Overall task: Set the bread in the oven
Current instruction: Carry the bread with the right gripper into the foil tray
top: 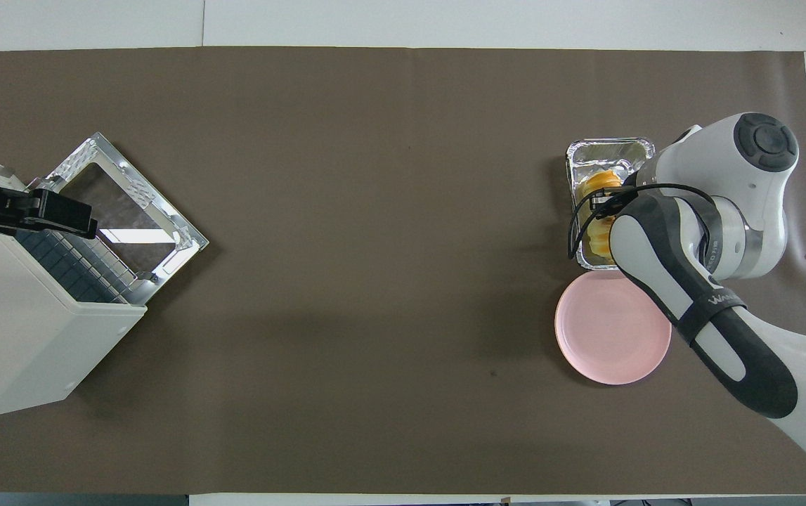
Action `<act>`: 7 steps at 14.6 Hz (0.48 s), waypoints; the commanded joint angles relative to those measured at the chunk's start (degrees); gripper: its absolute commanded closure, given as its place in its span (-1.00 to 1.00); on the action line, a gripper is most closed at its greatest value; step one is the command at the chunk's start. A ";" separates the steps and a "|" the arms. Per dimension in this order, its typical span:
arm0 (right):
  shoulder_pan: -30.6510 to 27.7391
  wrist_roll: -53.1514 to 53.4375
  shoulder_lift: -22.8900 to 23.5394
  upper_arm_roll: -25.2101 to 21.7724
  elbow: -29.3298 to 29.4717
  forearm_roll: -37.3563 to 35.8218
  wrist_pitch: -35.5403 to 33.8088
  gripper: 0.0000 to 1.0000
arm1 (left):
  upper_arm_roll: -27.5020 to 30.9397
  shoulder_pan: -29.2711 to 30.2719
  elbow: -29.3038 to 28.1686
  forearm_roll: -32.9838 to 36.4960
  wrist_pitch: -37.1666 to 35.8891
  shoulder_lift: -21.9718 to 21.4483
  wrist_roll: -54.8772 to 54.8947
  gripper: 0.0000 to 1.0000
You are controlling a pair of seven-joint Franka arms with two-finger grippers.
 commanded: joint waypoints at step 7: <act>0.12 -1.16 -0.03 0.28 0.67 0.07 0.33 -1.00 | 0.50 -0.32 -1.62 -0.80 1.04 -1.51 0.25 -1.00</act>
